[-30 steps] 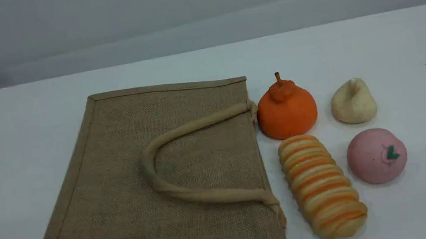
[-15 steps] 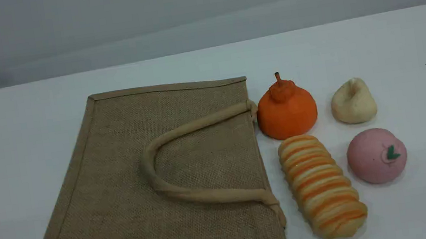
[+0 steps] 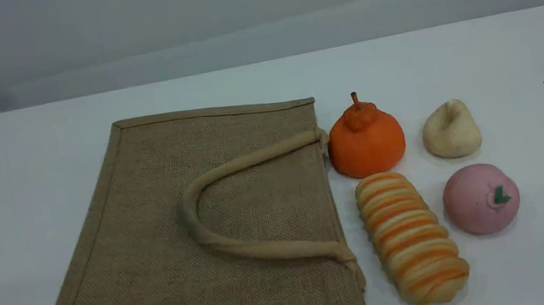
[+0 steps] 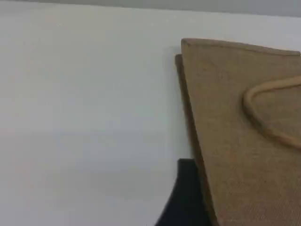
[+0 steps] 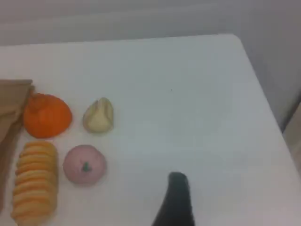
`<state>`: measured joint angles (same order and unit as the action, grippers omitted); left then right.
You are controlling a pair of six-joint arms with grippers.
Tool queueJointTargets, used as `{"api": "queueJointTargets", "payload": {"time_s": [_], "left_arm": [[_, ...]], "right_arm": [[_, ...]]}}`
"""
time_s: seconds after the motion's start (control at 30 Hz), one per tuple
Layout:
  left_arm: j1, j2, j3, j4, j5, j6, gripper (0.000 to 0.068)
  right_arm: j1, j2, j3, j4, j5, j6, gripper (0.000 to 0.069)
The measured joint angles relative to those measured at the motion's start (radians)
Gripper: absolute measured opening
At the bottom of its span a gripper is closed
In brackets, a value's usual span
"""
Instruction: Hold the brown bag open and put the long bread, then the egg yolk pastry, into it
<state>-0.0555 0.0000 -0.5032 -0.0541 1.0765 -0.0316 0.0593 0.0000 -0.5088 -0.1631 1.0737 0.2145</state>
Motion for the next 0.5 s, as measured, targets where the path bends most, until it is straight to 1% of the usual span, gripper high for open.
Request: {"api": "queueJointTargets", "payload": {"time_s": [0.3, 0.4, 0.43, 0.5], "left_arm": [[0.0, 0.0, 0.0, 0.001, 0.0, 0.0, 0.0524], [0.0, 0.025, -0.008, -0.002, -0.005, -0.001, 0.0524], [0.0, 0.042, -0.017, -0.013, -0.016, -0.003, 0.0524], [0.0, 0.101, -0.047, -0.062, -0.061, -0.001, 0.0524]], "right_arm": [[0.0, 0.0, 0.0, 0.0, 0.0, 0.0, 0.0549], [0.0, 0.0, -0.005, 0.006, -0.013, -0.027, 0.0549], [0.0, 0.004, -0.009, 0.018, -0.018, -0.043, 0.0549], [0.0, 0.039, -0.02, 0.043, -0.042, -0.08, 0.0549]]}}
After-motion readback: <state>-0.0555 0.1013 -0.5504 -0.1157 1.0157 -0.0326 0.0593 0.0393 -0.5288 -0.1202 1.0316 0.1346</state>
